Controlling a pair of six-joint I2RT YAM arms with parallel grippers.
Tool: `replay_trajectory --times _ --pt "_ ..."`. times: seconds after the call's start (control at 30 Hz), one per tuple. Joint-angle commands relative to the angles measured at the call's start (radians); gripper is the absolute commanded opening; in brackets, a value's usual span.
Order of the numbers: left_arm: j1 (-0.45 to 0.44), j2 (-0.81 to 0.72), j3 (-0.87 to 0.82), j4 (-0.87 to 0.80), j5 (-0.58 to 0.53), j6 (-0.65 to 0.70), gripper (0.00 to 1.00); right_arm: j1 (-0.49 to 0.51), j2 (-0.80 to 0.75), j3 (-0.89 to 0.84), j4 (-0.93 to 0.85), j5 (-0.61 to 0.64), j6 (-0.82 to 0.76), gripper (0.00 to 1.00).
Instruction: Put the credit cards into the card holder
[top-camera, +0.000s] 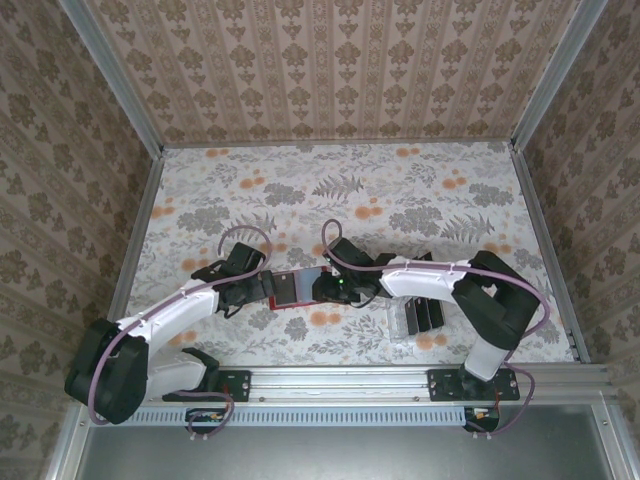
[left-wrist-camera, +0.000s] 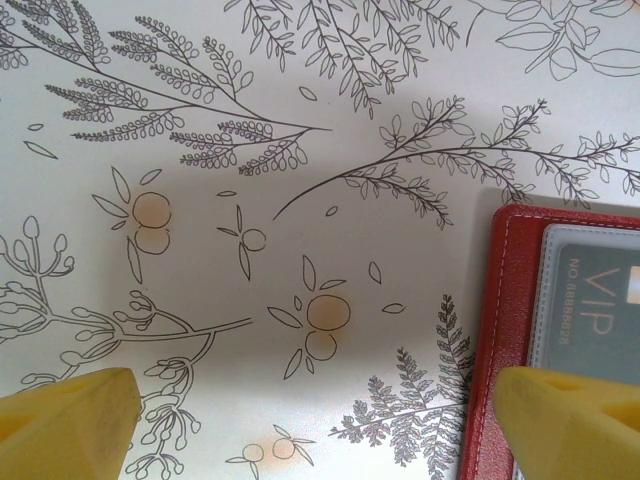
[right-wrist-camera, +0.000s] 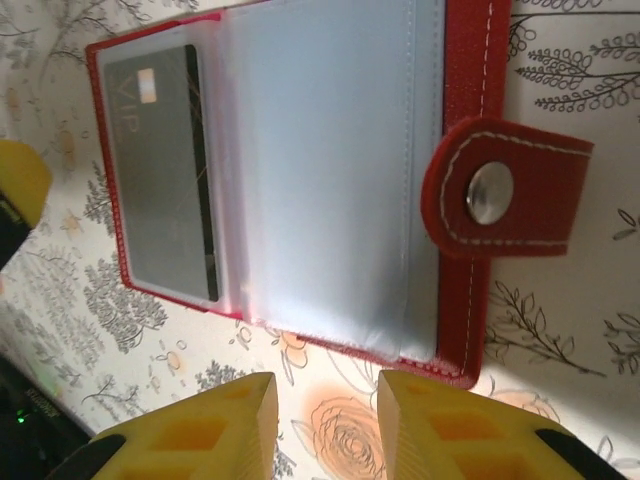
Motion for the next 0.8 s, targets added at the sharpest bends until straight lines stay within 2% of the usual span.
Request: replay_trajectory --times 0.0,0.77 --pt "-0.006 -0.002 -0.01 0.006 0.008 -0.011 1.0 0.002 -0.033 -0.027 -0.006 0.02 0.028 0.34" --pt "-0.006 0.003 -0.01 0.009 0.007 -0.007 1.0 0.002 0.077 0.012 0.041 -0.011 0.036 0.34"
